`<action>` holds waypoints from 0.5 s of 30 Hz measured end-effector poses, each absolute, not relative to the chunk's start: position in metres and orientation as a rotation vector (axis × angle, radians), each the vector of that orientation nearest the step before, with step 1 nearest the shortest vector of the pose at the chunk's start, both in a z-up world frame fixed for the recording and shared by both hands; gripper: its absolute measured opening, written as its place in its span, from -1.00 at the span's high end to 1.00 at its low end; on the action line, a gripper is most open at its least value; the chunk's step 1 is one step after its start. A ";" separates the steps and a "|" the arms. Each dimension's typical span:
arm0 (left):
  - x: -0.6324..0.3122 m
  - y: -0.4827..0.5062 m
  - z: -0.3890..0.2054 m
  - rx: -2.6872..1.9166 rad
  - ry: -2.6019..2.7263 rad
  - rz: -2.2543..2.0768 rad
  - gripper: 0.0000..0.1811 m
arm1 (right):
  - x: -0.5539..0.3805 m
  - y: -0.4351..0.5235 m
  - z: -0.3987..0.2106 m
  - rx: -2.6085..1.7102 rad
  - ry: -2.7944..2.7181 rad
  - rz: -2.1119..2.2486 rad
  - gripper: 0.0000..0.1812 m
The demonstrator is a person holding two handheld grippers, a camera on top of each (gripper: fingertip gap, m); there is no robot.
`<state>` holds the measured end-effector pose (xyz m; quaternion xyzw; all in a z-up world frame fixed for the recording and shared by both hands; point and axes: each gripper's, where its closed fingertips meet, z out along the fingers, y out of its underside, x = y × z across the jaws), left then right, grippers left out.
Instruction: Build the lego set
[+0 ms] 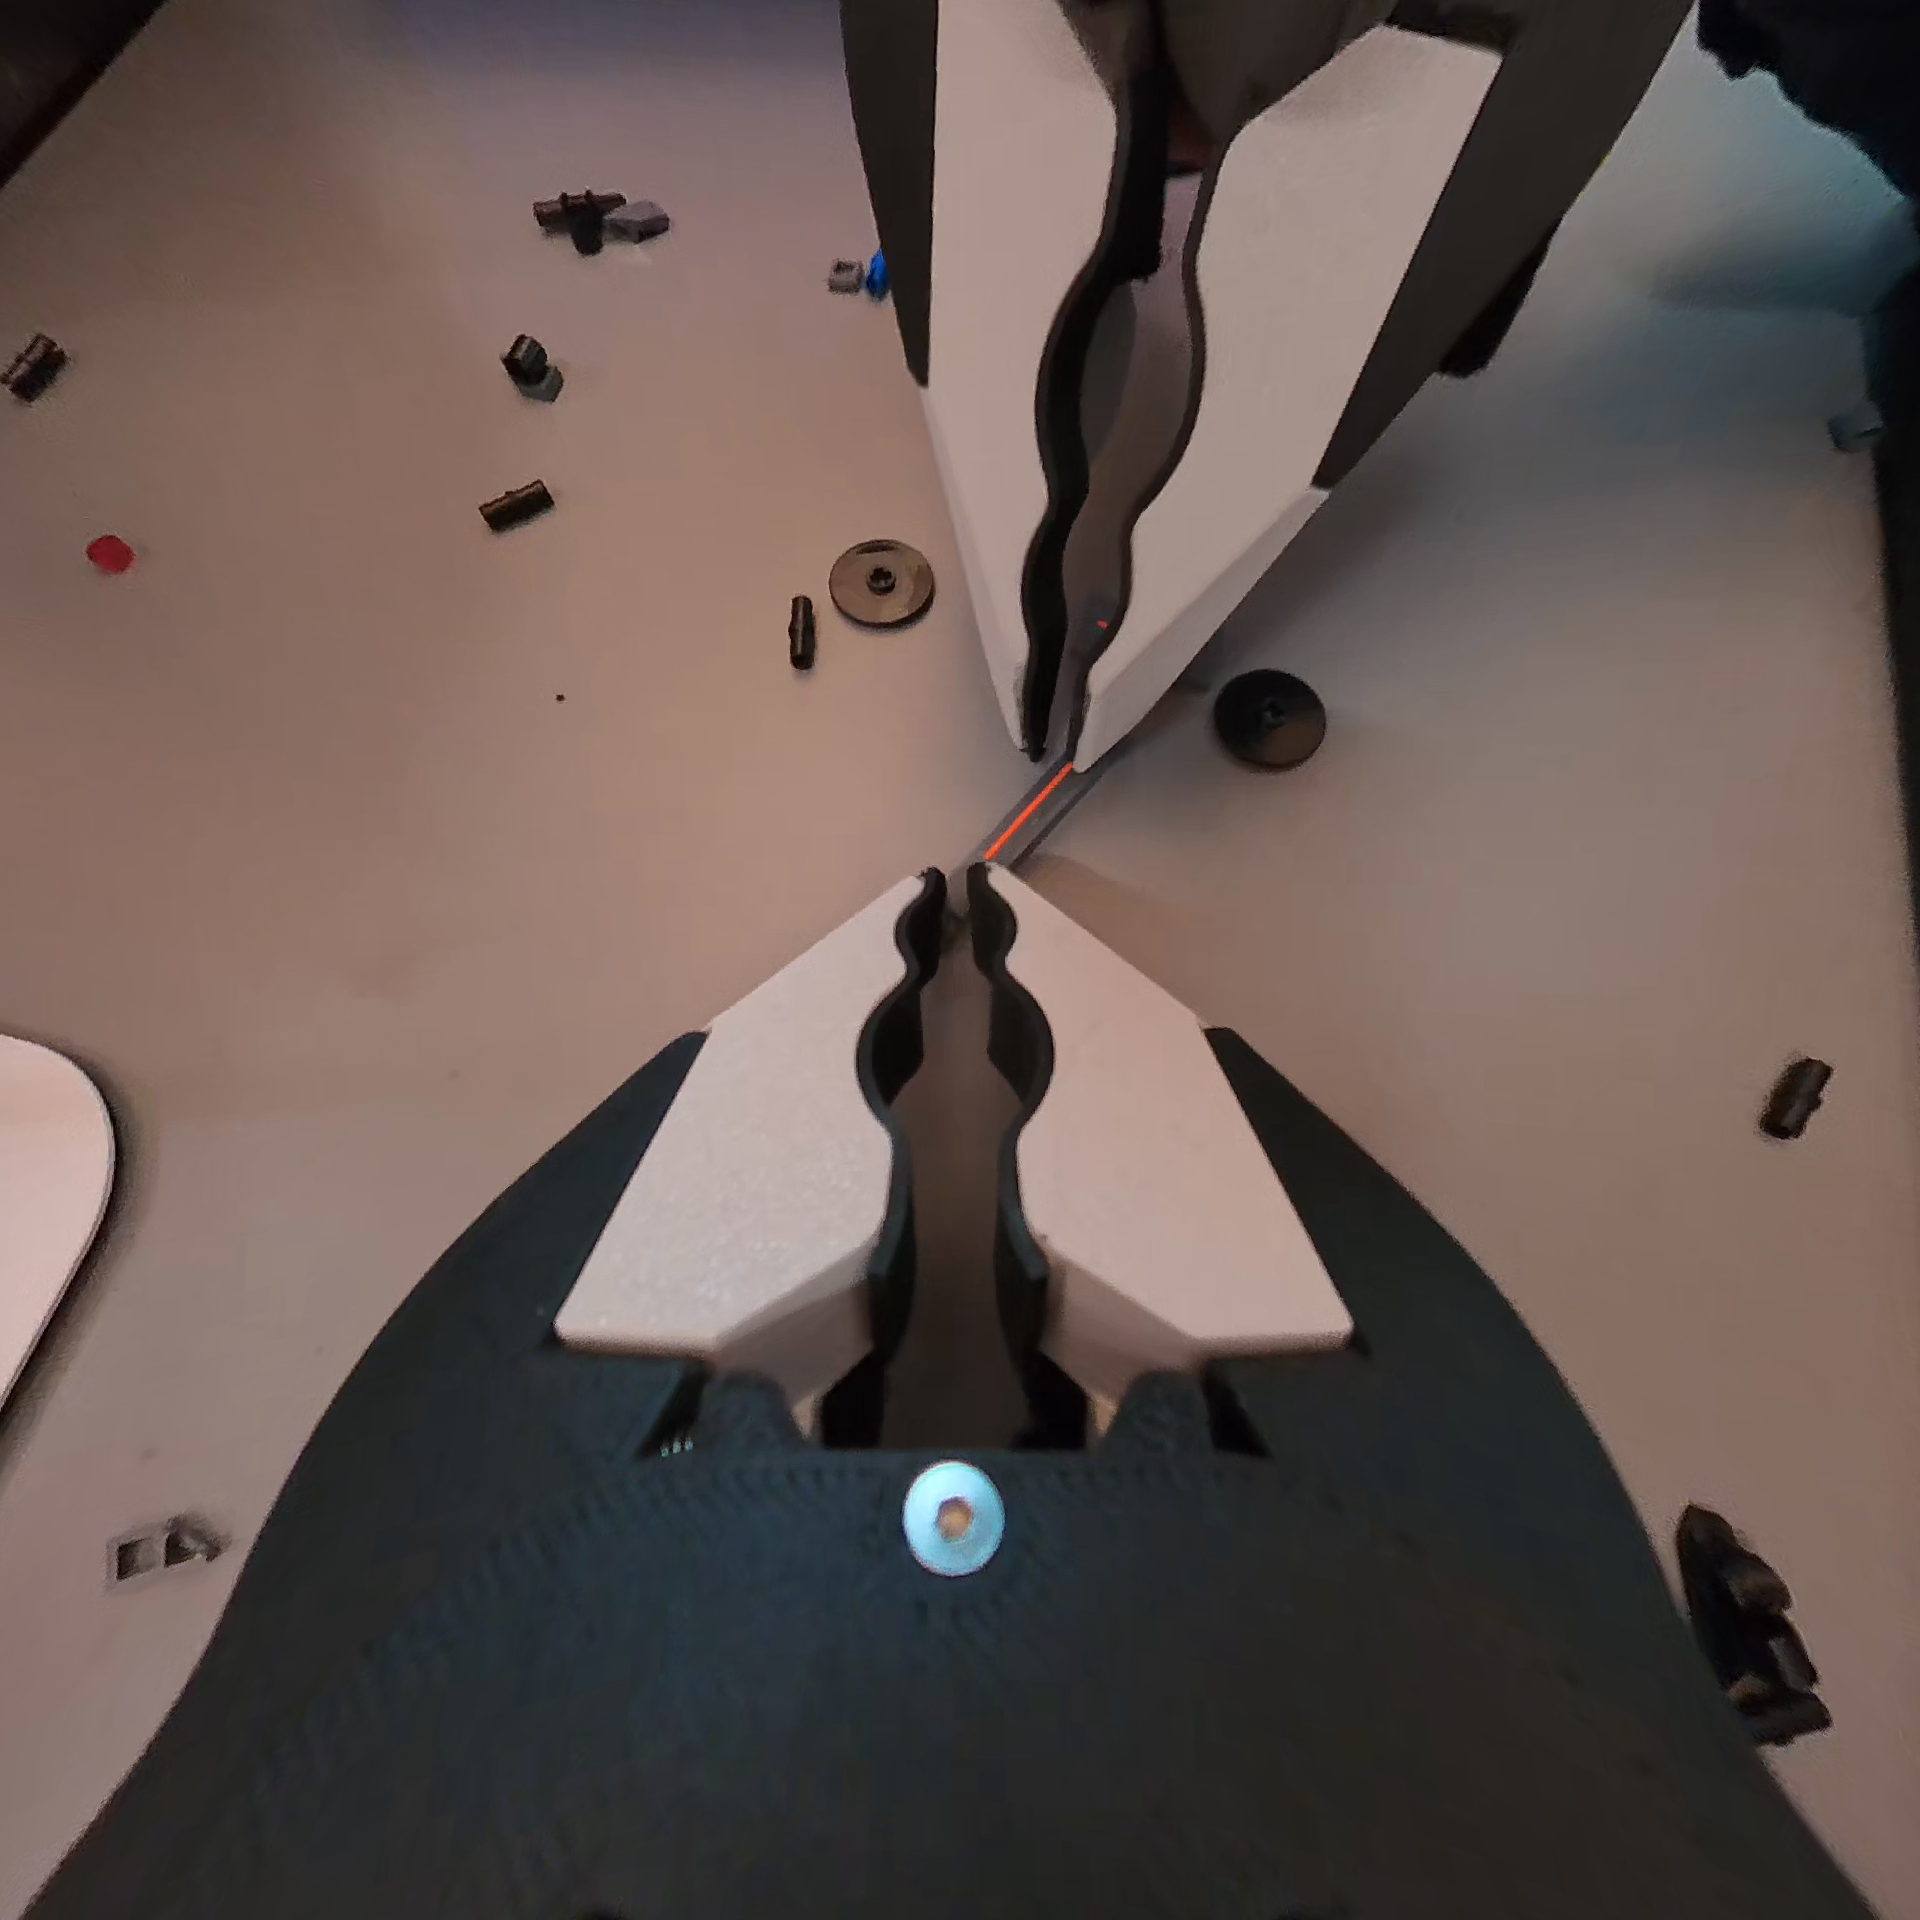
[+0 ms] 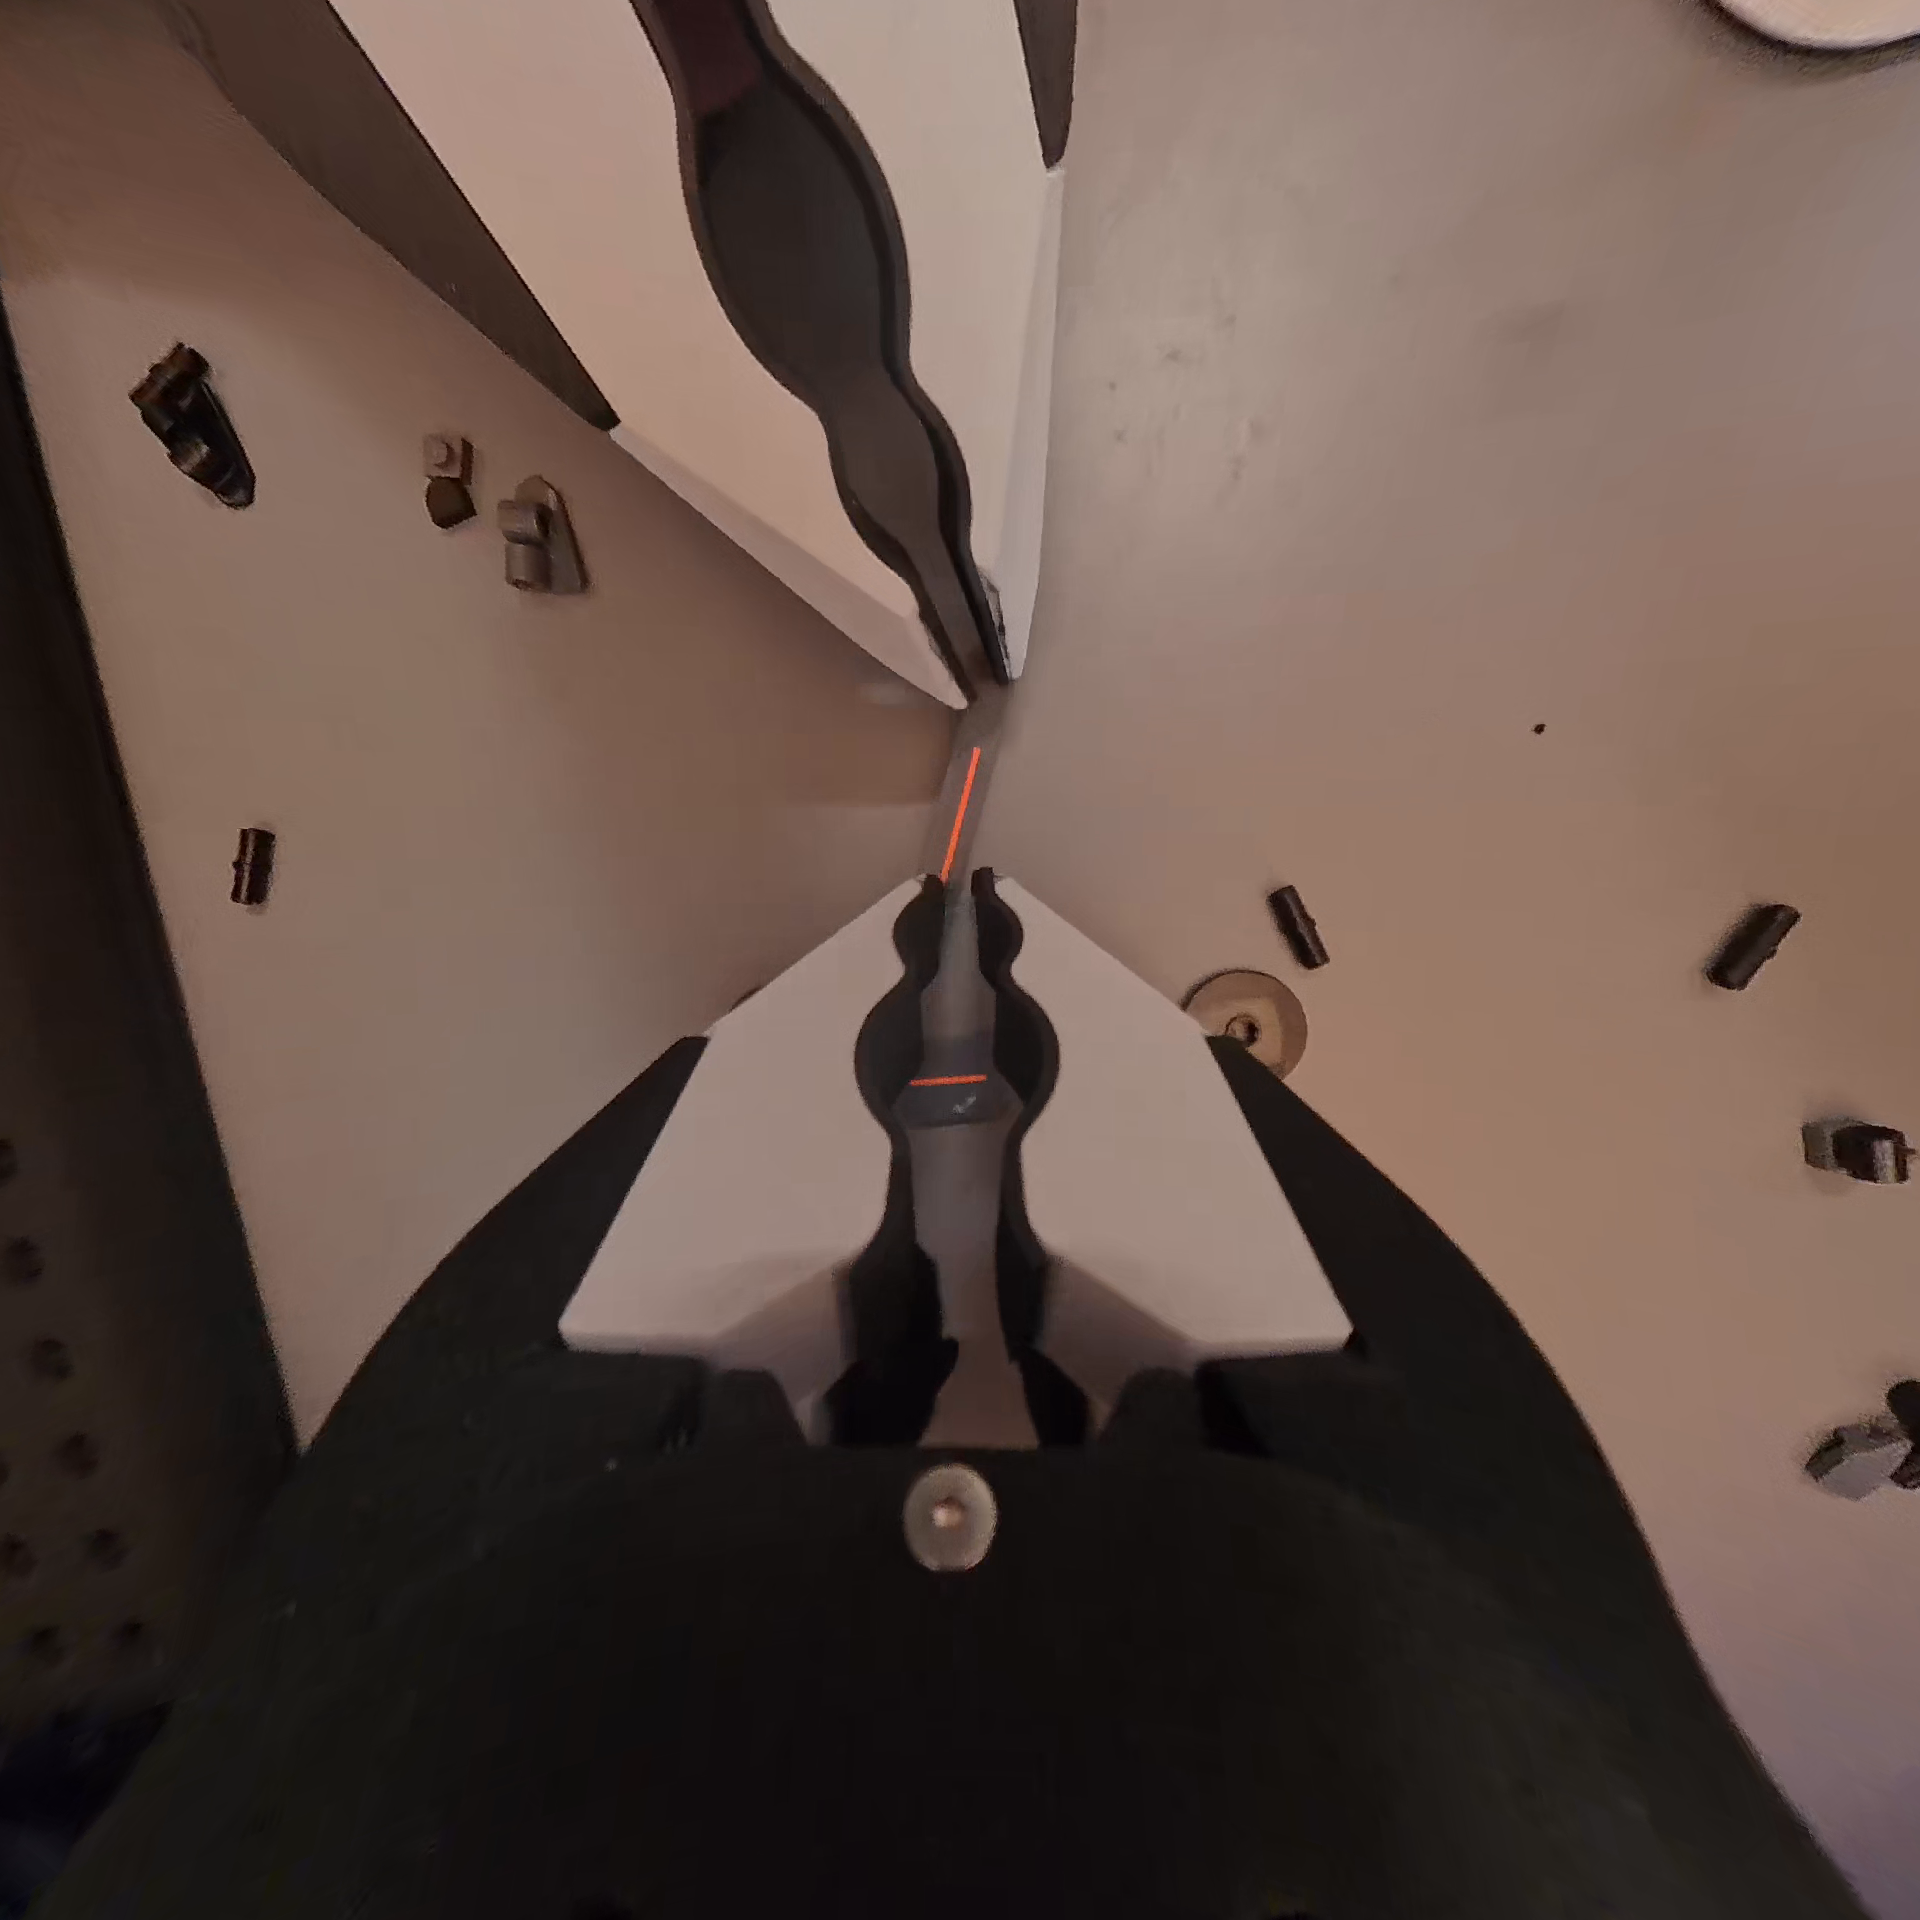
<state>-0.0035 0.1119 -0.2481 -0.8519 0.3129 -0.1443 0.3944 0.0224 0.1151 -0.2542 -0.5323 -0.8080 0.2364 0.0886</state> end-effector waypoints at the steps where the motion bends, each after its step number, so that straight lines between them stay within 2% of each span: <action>1: -0.003 0.111 -0.251 -2.174 0.808 -0.361 0.98 | 0.022 0.114 -0.254 -1.584 -2.407 0.711 0.98; 10: -0.008 0.104 -0.252 -2.224 0.829 -0.352 1.00 | 0.023 0.132 -0.231 -1.587 -2.289 0.774 0.97; 15: -0.022 0.102 -0.252 -2.263 0.812 -0.290 1.00 | 0.018 0.095 -0.231 -1.420 -2.407 0.843 0.97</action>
